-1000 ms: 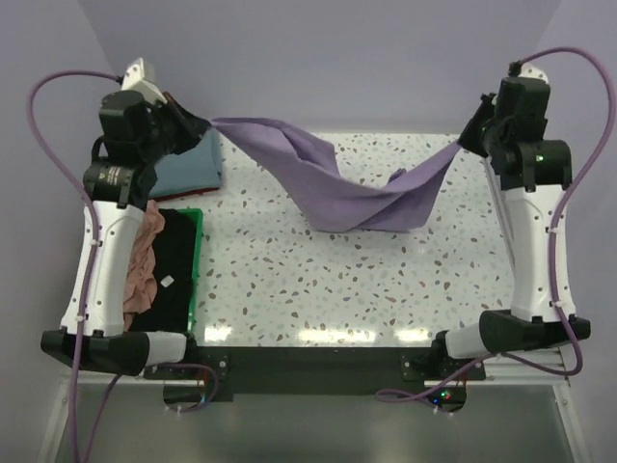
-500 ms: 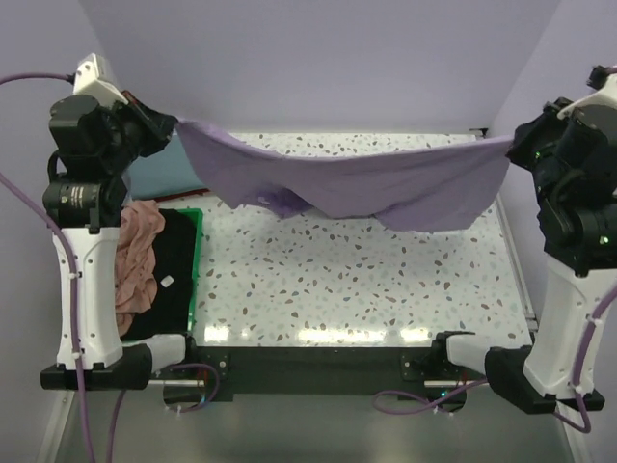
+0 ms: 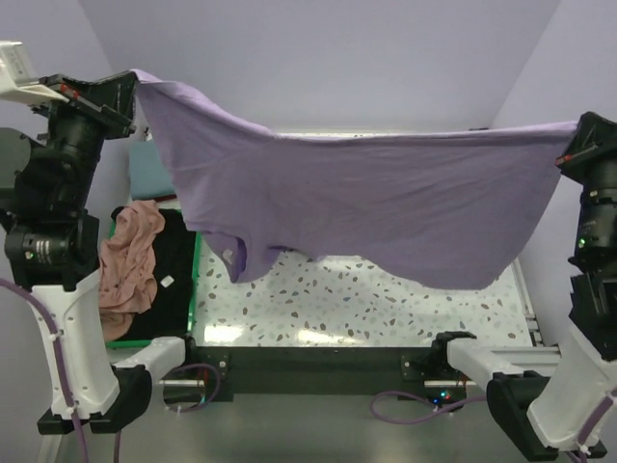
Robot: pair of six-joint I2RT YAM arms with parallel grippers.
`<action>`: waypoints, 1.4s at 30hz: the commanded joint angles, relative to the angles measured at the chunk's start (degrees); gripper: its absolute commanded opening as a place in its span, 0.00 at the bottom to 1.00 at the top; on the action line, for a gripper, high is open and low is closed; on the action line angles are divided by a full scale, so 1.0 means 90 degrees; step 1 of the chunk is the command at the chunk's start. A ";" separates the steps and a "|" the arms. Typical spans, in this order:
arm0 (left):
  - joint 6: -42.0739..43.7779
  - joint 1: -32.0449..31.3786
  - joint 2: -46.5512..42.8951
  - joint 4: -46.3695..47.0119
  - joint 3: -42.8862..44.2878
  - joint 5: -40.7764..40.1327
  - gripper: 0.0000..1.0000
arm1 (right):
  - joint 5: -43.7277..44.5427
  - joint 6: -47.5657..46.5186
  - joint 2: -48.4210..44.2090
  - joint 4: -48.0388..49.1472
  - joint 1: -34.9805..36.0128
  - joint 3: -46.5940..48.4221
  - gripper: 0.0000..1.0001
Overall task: Fold and stack the t-shirts
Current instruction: Flatten the tshirt out
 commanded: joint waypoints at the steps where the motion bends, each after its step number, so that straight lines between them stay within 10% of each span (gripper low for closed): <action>1: -0.0249 0.0066 0.0575 0.0582 -0.0750 0.0573 0.00 | 0.0139 -0.0136 0.0452 0.0755 -0.0032 -0.1007 0.00; 9: -0.0162 -0.0080 0.2027 0.1295 -0.1281 0.1239 0.00 | -0.0066 -0.0038 0.2003 0.1392 -0.0041 -0.1490 0.00; 18: -0.0288 -0.0422 0.3387 0.1284 0.1727 0.1385 0.00 | -0.0310 0.0079 0.3119 0.1158 -0.0032 0.0149 0.00; 42: 0.0533 -0.0422 -0.0128 0.3454 0.0761 0.1298 0.00 | 0.0901 -0.0937 -0.0163 0.2623 -0.0041 -0.0552 0.00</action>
